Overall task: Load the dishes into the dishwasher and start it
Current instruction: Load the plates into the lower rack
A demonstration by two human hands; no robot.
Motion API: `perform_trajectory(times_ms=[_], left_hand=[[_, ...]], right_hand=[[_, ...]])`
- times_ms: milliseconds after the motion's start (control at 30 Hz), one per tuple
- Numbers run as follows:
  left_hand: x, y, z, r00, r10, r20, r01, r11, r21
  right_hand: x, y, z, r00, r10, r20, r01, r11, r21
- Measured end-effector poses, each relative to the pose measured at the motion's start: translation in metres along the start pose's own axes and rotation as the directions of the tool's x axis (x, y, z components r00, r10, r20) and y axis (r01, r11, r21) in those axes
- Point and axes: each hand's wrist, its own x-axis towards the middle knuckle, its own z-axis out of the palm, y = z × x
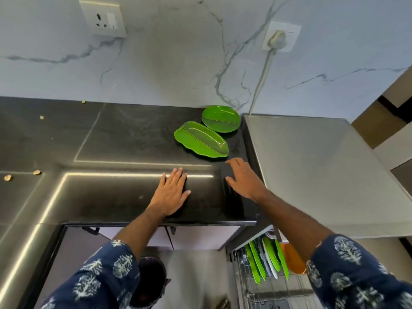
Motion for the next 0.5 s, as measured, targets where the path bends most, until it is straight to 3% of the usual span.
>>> perform_trajectory(times_ms=[100, 200, 333, 500], left_hand=[[-0.001, 0.0, 0.014, 0.996, -0.021, -0.089, 0.02, 1.0, -0.015], [0.0, -0.003, 0.016, 0.992, -0.01, -0.128, 0.006, 0.999, -0.032], [0.001, -0.007, 0.021, 0.991, -0.034, -0.132, 0.03, 0.999, -0.031], [0.003, -0.006, 0.022, 0.988, -0.045, -0.145, 0.038, 0.998, -0.052]], right_hand=[[0.049, 0.007, 0.009, 0.996, 0.065, -0.058, -0.066, 0.998, -0.009], [0.102, 0.018, 0.02, 0.95, 0.249, -0.188, -0.233, 0.967, 0.104], [0.152, 0.025, 0.035, 0.883, 0.469, -0.021, -0.416, 0.801, 0.43], [0.155, 0.041, 0.038, 0.879, 0.475, 0.036, -0.431, 0.762, 0.484]])
